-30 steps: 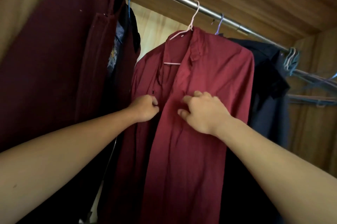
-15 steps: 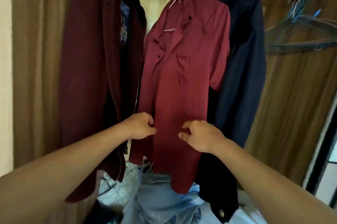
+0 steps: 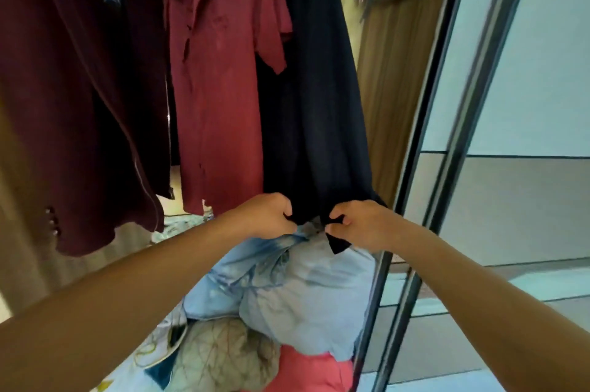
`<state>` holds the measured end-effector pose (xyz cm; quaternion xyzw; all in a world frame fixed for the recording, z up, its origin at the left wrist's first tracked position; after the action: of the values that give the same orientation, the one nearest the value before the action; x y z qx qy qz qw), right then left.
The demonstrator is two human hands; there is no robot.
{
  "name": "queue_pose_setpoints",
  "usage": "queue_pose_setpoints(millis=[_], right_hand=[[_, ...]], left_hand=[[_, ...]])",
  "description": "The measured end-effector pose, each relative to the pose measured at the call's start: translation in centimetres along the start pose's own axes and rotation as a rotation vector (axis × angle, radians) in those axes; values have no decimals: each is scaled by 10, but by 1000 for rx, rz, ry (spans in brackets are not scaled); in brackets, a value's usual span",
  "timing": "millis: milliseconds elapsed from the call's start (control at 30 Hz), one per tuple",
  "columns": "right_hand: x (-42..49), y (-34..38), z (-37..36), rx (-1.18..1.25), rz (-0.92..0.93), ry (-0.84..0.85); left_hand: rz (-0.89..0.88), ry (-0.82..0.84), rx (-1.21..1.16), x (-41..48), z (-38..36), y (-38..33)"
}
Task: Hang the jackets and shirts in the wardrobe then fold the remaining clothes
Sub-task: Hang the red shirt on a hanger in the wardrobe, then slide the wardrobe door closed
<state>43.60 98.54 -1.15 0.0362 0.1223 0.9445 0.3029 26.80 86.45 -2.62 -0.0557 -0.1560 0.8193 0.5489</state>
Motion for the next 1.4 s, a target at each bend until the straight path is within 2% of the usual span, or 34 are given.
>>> queue_pose_setpoints(millis=[267,433,533,667,767,1033,1233,1400], right_hand=[[-49,-88,21,-28,-286,-53],[-66,-122,26,-33,-401,-90],[-70,-133,31,-41,-458,-121],[-66,-139,34,-47,-502,-167],[-62,-142,31,-57,-530,-185],[-71,-145,18,-87,-504,-191],[-70,-131,17,-84,-371,-215],[-44,-100,16,-71,-218,-320]], left_hand=[[-237,-30,-156,66,-19,-108],[-249,21,-206,128,-37,-135],[-293,-9,-197,157,-41,-150],[-323,-55,-387,186,-43,-166],[-297,-69,-444,196,-48,-167],[-248,-66,-484,176,-43,-143],[-179,-99,-512,139,-25,-87],[-94,-137,-544,90,-5,-29]])
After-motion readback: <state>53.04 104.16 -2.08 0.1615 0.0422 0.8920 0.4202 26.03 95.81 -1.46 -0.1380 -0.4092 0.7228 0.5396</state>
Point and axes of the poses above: each hand's wrist, its own x-axis towards the middle knuckle, its own z-axis out of the back of the hand, y = z × x, the point moved 2 cm from there along x, towards the middle knuckle, and after that the axes turned 6 degrees about -z, right-handed, at the moved point
